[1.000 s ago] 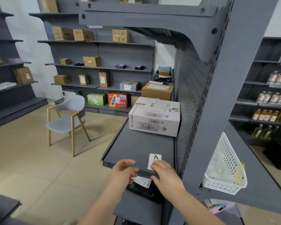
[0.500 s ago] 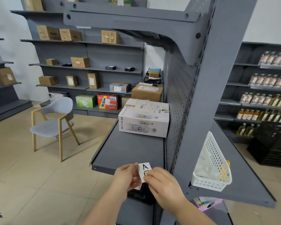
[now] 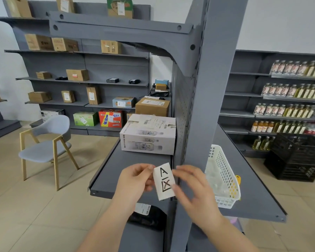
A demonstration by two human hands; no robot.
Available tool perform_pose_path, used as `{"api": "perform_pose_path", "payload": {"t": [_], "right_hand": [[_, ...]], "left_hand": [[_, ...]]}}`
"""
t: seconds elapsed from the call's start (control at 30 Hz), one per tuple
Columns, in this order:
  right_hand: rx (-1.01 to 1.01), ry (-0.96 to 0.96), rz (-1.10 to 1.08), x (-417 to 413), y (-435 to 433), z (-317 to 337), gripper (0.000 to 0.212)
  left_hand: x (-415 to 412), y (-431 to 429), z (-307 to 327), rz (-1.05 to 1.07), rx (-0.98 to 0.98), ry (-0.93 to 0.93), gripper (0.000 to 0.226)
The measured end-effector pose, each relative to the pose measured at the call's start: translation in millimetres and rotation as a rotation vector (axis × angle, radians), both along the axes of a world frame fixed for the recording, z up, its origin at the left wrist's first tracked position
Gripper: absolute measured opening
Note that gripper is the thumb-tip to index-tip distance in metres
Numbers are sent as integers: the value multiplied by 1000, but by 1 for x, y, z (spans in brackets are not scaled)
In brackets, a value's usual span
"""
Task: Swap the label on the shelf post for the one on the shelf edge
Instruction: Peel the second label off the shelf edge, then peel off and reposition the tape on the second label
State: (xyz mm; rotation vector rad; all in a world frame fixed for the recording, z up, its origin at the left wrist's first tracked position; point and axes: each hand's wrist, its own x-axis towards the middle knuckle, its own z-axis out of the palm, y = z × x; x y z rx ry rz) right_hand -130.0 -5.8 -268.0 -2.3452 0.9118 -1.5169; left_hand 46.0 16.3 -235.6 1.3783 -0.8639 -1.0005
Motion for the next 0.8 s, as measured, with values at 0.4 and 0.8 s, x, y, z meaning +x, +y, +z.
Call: {"api": "perform_pose_path", "payload": {"t": [0.4, 0.8], "right_hand": [[729, -597, 143, -35, 28, 71, 14], [730, -598, 85, -77, 36, 78, 12]], "left_hand": [[-53, 23, 57, -334, -45, 168, 17], [-88, 11, 54, -661, 86, 411, 25]]}}
